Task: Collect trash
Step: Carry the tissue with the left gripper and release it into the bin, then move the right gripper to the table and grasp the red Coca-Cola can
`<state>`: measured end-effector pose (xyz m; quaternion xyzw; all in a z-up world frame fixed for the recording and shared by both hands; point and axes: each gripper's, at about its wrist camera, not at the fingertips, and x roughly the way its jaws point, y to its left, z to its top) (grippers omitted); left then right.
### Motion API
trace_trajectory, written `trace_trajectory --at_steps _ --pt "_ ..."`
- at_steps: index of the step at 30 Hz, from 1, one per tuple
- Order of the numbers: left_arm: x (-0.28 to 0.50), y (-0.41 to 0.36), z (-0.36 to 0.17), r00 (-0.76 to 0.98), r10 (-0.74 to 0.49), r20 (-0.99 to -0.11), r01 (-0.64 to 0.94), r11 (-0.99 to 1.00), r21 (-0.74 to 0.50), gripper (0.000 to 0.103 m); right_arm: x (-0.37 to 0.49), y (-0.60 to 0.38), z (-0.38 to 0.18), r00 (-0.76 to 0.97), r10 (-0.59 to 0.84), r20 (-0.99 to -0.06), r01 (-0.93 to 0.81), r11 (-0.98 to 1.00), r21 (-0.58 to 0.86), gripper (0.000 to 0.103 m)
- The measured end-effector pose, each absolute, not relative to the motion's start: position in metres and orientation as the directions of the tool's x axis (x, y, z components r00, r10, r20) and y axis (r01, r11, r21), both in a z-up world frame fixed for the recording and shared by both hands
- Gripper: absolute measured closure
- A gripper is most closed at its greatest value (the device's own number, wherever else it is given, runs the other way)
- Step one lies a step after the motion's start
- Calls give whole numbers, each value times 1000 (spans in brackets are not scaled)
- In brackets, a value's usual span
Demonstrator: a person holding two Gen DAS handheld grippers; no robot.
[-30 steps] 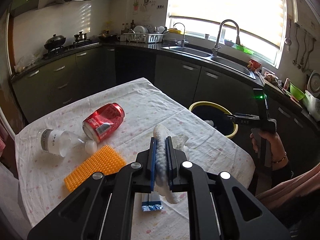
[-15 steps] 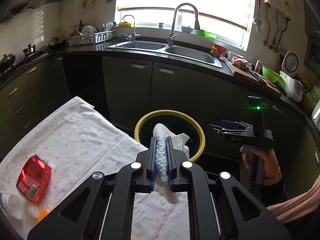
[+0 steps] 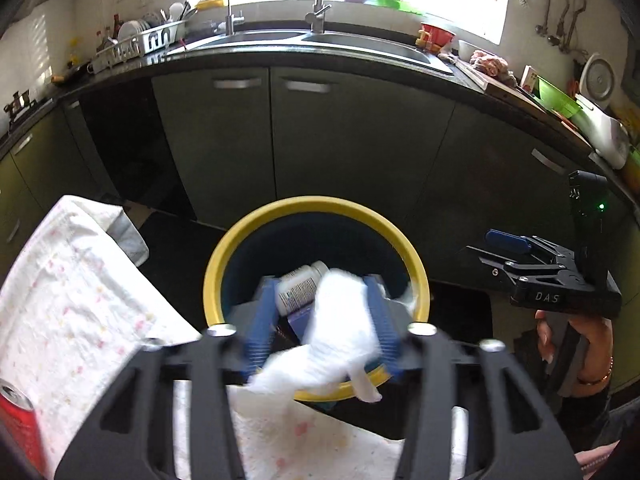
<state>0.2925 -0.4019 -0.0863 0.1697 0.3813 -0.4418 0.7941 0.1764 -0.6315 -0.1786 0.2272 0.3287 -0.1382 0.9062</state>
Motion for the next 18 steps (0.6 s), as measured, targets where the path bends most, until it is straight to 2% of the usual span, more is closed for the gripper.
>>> trace_trajectory --at_steps 6,10,12,16,18 --pt "278 -373 -73 352 -587 -729 813 578 -73 46 175 -629 -179 749 -93 -656 391 861 325 16" --pt "256 -331 -50 407 -620 -671 783 615 -93 42 176 -621 -175 754 -81 -652 374 869 324 16" --pt "241 -306 -40 447 -617 -648 765 639 -81 36 178 -617 -172 755 -76 -651 362 876 318 16" --pt "213 -254 -27 523 -597 -608 718 693 -63 33 180 -601 -163 763 -60 -644 329 893 307 16" --pt "196 -225 -24 568 -571 -592 684 728 -47 27 183 -592 -157 768 -43 -639 303 903 304 16"
